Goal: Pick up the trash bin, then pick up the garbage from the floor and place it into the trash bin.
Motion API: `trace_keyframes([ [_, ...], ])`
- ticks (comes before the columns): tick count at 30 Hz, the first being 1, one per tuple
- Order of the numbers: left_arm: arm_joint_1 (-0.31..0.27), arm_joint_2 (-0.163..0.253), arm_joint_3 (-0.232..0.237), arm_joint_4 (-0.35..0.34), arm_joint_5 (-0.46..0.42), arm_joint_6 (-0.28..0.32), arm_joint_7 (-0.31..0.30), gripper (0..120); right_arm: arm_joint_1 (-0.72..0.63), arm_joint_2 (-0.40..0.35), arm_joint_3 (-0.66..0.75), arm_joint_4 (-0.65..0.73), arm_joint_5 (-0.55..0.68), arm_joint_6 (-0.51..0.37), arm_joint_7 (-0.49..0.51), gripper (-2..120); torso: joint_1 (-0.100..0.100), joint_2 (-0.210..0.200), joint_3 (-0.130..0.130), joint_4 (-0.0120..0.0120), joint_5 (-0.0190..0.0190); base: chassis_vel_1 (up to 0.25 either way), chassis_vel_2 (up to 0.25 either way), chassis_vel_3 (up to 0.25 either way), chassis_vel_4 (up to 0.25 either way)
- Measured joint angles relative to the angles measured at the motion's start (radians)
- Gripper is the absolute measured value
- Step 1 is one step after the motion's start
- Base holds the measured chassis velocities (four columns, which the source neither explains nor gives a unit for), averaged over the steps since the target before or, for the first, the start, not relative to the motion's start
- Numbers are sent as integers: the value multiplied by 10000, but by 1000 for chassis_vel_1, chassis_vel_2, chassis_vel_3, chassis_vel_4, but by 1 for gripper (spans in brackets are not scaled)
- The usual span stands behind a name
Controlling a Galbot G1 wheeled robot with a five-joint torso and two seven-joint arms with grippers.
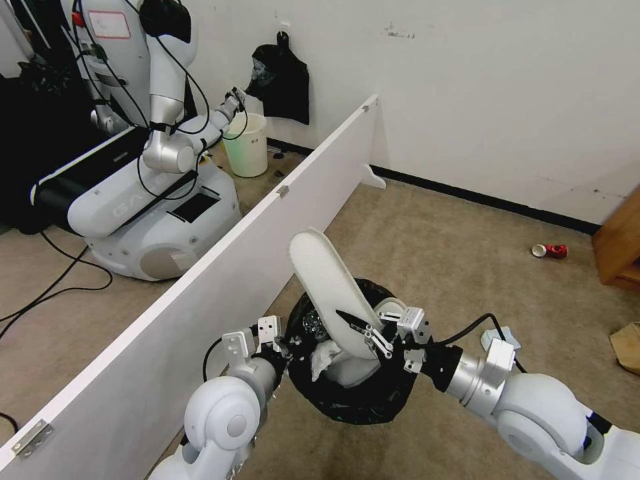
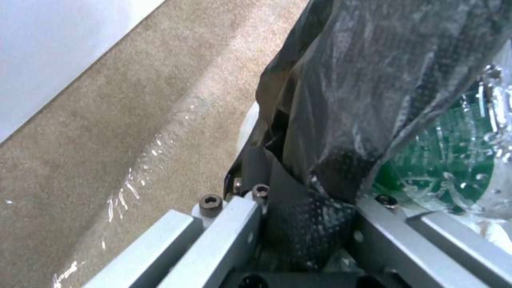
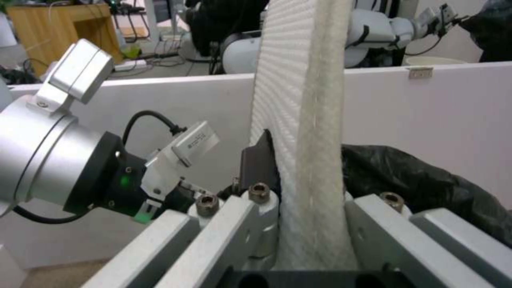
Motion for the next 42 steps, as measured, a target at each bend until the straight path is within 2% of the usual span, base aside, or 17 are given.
trace_keyframes([
  [18,29,-42,-88,-58,-16,-37,-6,0,17,39,-142,-130,-103,-13,-22,3,0,0,0,0,-1,0,0,0,0],
  [23,33,-26,-121,-67,-21,-43,-4,0,26,75,-166,-137,-108,-14,-24,13,-1,0,0,0,0,0,0,0,0],
  [25,25,-1,-151,-67,-41,-52,-4,0,21,82,-166,-143,-110,-14,-24,25,0,0,0,0,0,0,0,0,0],
  [27,18,9,-154,-67,-53,-55,-3,0,13,83,-164,-144,-111,-14,-24,28,0,0,0,0,0,0,0,0,0],
  [29,3,30,-157,-75,-75,-59,-3,0,0,87,-159,-157,-117,-12,-24,36,0,0,0,0,0,0,0,0,0],
  [42,30,85,-222,-118,-104,-70,1,0,58,175,-234,-241,-135,10,-30,53,0,0,0,0,0,0,0,0,0],
])
